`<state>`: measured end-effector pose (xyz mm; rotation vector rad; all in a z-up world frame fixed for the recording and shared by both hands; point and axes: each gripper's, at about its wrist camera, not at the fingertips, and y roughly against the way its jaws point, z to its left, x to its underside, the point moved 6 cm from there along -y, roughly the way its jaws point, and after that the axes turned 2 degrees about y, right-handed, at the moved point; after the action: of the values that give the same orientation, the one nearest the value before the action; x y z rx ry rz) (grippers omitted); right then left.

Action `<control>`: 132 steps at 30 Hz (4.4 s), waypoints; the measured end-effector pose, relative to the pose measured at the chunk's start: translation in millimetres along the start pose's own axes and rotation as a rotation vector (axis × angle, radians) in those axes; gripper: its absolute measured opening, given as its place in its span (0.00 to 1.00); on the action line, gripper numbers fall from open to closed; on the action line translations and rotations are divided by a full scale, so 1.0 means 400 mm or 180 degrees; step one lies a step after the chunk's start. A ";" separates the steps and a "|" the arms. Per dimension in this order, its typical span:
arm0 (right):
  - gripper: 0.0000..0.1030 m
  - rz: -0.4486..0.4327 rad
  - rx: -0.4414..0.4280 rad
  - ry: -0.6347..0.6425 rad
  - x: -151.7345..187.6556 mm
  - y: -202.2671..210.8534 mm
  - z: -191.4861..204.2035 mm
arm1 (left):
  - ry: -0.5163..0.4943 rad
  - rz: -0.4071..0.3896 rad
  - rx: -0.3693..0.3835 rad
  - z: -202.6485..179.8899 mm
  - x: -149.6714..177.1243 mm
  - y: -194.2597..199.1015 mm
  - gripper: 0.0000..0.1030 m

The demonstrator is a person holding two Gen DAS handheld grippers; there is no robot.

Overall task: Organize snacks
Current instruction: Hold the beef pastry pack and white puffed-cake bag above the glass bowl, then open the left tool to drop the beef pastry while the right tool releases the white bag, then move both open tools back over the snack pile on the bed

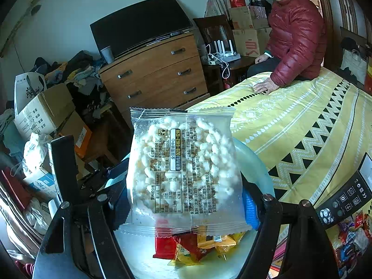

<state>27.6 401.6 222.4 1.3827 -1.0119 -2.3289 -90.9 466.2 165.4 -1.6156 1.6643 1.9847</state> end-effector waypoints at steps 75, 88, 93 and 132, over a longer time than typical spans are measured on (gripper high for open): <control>0.86 0.0070 -0.0017 -0.0312 0.354 0.194 -0.026 | 0.0135 -0.0131 -0.0016 -0.005 0.021 0.071 1.00; 0.86 0.0124 0.0418 -0.1089 0.723 0.421 -0.217 | -0.0625 -0.0422 0.0960 -0.368 0.099 0.242 1.00; 0.86 0.0107 0.0651 -0.1511 0.873 0.522 -0.315 | -0.1470 -0.0099 0.1731 -0.641 0.269 0.302 1.00; 0.86 -0.0097 0.0873 -0.2517 1.236 0.718 -0.575 | -0.1485 0.1813 0.2527 -0.899 0.727 0.101 0.53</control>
<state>-71.7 -169.1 12.8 0.4968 -1.5543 -2.9034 -14.0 27.9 33.0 -0.4074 2.3861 1.3552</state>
